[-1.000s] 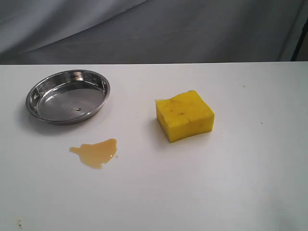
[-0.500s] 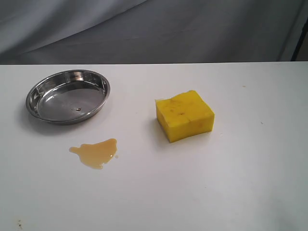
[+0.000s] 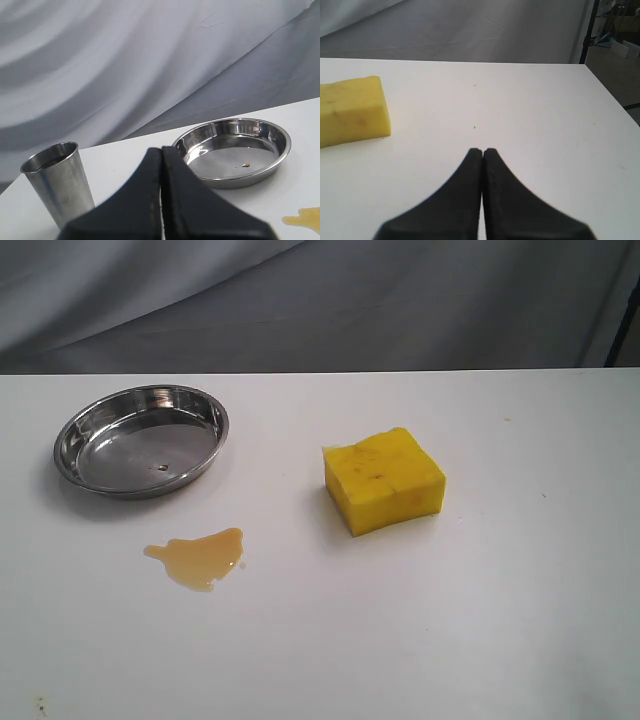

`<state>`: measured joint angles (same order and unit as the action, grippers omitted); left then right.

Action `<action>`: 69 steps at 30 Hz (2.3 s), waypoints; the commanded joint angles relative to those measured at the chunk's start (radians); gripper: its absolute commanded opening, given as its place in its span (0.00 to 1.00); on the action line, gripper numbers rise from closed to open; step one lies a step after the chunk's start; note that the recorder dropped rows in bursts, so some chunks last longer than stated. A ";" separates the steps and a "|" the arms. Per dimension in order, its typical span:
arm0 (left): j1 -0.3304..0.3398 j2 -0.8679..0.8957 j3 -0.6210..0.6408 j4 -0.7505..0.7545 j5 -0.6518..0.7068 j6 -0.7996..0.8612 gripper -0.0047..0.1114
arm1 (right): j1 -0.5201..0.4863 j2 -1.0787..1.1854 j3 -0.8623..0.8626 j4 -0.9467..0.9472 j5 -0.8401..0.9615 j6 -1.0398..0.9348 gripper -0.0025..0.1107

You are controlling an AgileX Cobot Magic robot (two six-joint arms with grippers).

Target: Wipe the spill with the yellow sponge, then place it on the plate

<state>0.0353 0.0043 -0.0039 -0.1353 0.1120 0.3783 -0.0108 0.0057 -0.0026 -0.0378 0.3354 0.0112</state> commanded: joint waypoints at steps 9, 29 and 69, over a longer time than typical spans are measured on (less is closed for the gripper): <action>-0.004 -0.004 0.004 -0.002 -0.011 -0.004 0.04 | 0.002 -0.006 0.003 0.003 -0.002 -0.003 0.02; -0.004 -0.004 0.004 -0.002 -0.011 -0.003 0.04 | 0.002 -0.006 0.003 0.167 -0.552 0.209 0.02; -0.004 -0.004 0.004 -0.002 -0.011 -0.003 0.04 | 0.287 0.896 -0.661 -0.024 0.014 -0.042 0.02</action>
<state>0.0353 0.0043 -0.0039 -0.1353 0.1120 0.3783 0.2339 0.8188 -0.6430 -0.0527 0.3115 -0.0058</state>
